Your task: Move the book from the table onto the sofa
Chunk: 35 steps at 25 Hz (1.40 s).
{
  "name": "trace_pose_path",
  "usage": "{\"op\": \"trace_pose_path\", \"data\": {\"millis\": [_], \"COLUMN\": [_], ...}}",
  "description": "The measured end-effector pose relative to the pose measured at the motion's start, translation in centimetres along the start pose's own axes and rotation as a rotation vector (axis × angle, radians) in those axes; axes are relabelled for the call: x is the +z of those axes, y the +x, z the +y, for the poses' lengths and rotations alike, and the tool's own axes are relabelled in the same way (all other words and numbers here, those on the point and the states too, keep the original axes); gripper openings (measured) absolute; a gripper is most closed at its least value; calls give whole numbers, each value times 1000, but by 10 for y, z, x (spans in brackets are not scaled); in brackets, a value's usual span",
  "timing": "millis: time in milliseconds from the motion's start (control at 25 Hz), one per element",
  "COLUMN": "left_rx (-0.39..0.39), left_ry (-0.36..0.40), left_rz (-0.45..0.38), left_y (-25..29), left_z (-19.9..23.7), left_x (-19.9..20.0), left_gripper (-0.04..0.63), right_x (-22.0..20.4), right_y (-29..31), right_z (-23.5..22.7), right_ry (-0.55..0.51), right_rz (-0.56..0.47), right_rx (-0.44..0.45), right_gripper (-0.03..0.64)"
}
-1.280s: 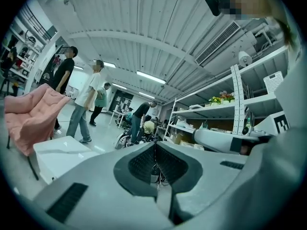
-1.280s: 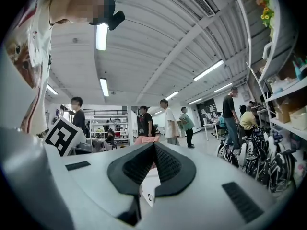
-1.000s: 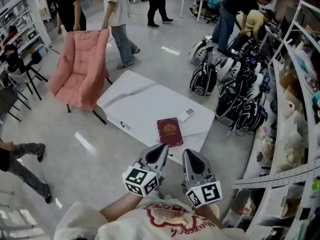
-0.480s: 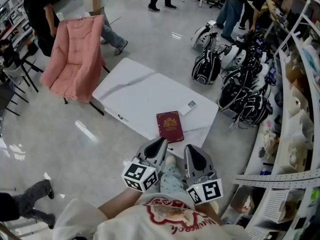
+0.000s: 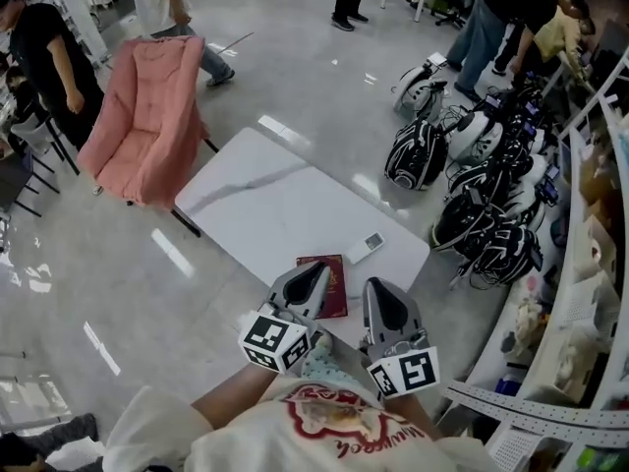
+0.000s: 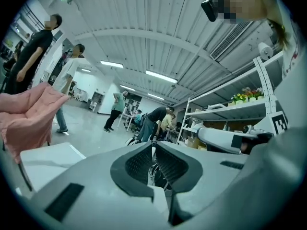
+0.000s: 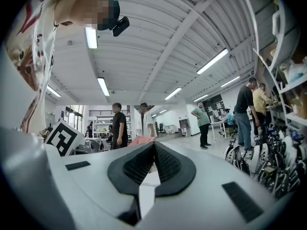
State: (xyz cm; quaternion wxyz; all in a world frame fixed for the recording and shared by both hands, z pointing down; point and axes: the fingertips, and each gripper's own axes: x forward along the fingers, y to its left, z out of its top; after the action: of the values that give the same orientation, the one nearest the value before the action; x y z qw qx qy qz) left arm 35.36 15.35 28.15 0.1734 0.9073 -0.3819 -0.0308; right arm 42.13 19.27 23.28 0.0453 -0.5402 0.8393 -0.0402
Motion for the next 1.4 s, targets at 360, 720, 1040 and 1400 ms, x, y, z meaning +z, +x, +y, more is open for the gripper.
{"op": "trace_pose_path", "data": {"millis": [360, 720, 1040, 1400], "left_rx": [33, 94, 222, 285], "left_ry": [-8, -130, -253, -393], "left_rz": [101, 265, 395, 545], "left_y": [34, 43, 22, 5], "left_z": [23, 76, 142, 186], "left_x": [-35, -121, -227, -349], "left_gripper": [33, 175, 284, 314], "right_x": [-36, -125, -241, -381], "right_y": [27, 40, 51, 40], "right_z": [-45, -63, -68, -76], "right_ry": [17, 76, 98, 189], "right_rz": [72, 255, 414, 636], "right_rx": [9, 11, 53, 37], "right_gripper": [2, 2, 157, 238]}}
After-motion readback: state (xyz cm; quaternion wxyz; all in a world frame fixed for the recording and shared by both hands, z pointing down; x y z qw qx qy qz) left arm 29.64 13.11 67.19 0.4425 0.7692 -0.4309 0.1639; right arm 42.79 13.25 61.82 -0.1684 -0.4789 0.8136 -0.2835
